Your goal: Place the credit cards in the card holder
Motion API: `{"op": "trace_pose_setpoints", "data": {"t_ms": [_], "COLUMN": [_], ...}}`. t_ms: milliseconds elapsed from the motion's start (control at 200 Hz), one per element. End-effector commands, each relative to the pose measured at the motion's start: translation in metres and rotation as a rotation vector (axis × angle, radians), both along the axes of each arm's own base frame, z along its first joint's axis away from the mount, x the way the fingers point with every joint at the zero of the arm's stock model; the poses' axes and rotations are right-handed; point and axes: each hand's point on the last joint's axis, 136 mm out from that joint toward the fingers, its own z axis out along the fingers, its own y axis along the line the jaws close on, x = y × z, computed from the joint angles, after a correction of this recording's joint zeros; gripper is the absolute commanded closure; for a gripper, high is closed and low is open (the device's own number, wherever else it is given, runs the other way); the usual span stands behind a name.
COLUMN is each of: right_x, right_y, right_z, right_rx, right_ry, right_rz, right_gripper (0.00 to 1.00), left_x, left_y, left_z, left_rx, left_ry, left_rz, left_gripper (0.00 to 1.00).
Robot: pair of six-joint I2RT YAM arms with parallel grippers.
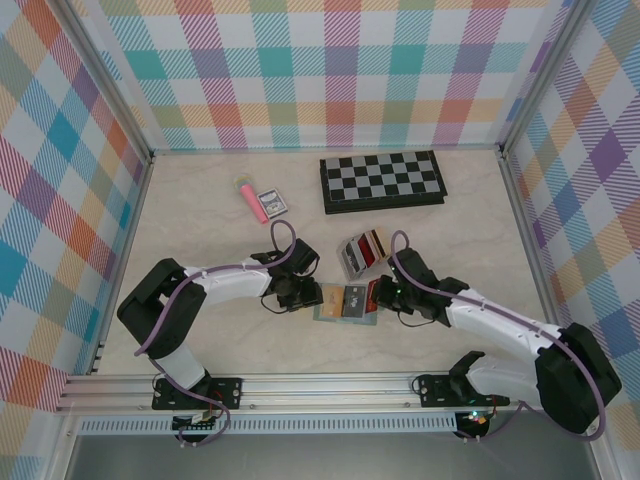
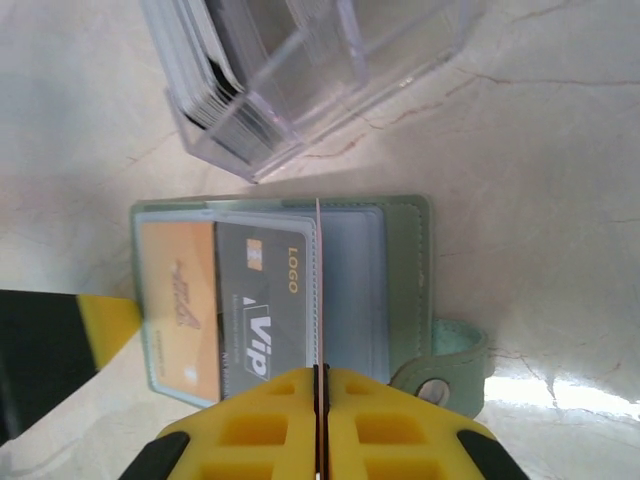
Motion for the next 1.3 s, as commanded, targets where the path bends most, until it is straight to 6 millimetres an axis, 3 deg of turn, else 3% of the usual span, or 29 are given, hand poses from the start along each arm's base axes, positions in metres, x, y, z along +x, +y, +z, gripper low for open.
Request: {"op": "trace_pose_setpoints", "data": {"t_ms": [0,210,440,760,1015,1295], "right_x": [0.002,0.007,0.010,0.012,0.013,0.012], "right_y": [0.010,0.030,0.042,0.054,0.054,0.070], "right_z": [0.016,0.031,0.035,0.037,0.031,0.026], "right_rx": [0.035,0.126,0.175,0.202,0.182,0.218], "right_ry": [-0.008,-0.022,-0.024,-0.016,0.009,0.057], "right_rz": [0.033,0.075,0.098,0.143,0.144,0.193], "right_gripper": [0.90,0.90,0.89,0.88,0.88,0.88], "left_x": [-0.014,-0.009,0.001,0.007,0.008,0.010], "left_y": [-0.025,-0.021,-0.009,-0.018,-0.024,-0.006], "left_z": [-0.021,-0.010,0.018,0.045,0.046,0.044], "left_rx": [-0.055,-0.052,-0.037,-0.113,-0.131,-0.078], "left_ry": [0.036,-0.007,-0.111,-0.174,-0.170,-0.193], "left_rz": [-0.071,-0.046,-0.004,-0.014,-0.024,0.041], "left_gripper": [0.65,0.63,0.48,0.38,0.37,0.37]}}
